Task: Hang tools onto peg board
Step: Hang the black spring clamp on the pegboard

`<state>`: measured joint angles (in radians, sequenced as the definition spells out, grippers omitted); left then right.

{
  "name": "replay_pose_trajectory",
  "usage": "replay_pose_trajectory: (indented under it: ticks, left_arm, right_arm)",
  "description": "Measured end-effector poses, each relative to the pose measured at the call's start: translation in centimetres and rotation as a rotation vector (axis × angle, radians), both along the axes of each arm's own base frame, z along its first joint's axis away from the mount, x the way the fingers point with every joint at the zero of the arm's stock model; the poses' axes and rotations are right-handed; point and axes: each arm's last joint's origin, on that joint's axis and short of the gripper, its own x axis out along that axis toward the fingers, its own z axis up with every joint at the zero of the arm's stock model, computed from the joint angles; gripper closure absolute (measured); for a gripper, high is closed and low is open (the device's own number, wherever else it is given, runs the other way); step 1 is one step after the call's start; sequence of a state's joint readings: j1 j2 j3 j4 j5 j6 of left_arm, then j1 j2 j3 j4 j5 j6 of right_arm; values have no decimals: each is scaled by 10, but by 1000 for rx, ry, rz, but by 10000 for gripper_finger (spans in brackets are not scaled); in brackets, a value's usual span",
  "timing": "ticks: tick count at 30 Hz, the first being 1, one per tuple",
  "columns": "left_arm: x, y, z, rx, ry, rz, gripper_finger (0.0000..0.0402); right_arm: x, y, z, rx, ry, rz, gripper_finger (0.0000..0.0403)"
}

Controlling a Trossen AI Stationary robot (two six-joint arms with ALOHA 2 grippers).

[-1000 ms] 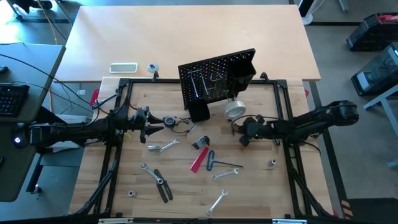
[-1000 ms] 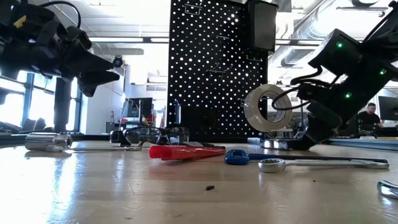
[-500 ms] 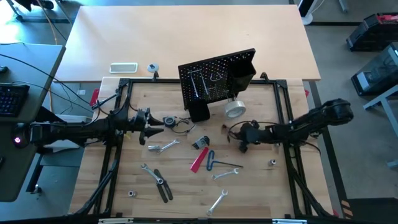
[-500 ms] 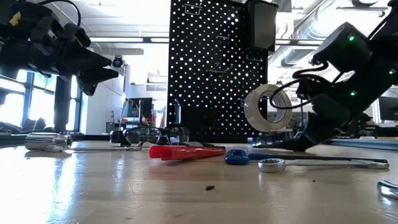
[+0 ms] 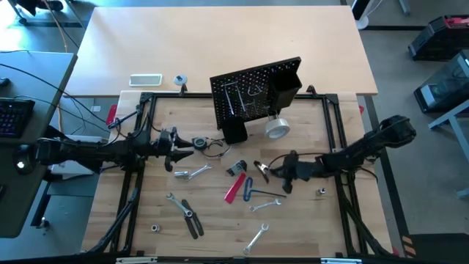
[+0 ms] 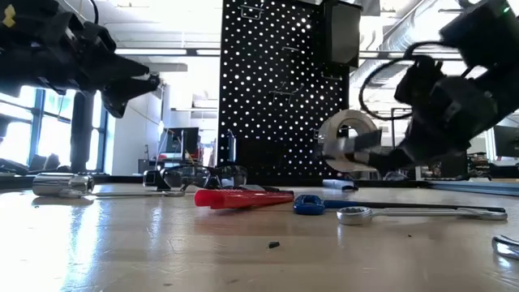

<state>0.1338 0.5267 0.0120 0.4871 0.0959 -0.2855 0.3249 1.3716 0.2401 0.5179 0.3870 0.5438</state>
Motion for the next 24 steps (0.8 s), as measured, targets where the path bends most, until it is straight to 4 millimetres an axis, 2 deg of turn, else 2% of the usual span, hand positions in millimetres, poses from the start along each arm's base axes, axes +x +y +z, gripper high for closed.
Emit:
replay_pose_trajectory:
  ticks: [4, 8, 15, 24]
  left_arm:
    - [3, -5, 3, 2, -34, -39, 239]
    - [8, -10, 6, -41, -81, -76, 239]
    - [17, -22, 4, -85, -104, -139, 239]
    - [30, -32, -3, -84, -94, -19, 239]
  right_arm:
    - [4, 6, 8, -60, -64, 34, 402]
    - [19, 13, 23, -148, -95, 80, 402]
    - [60, 27, 42, -349, -66, 152, 402]
    - [109, 41, 50, -634, 91, 59, 402]
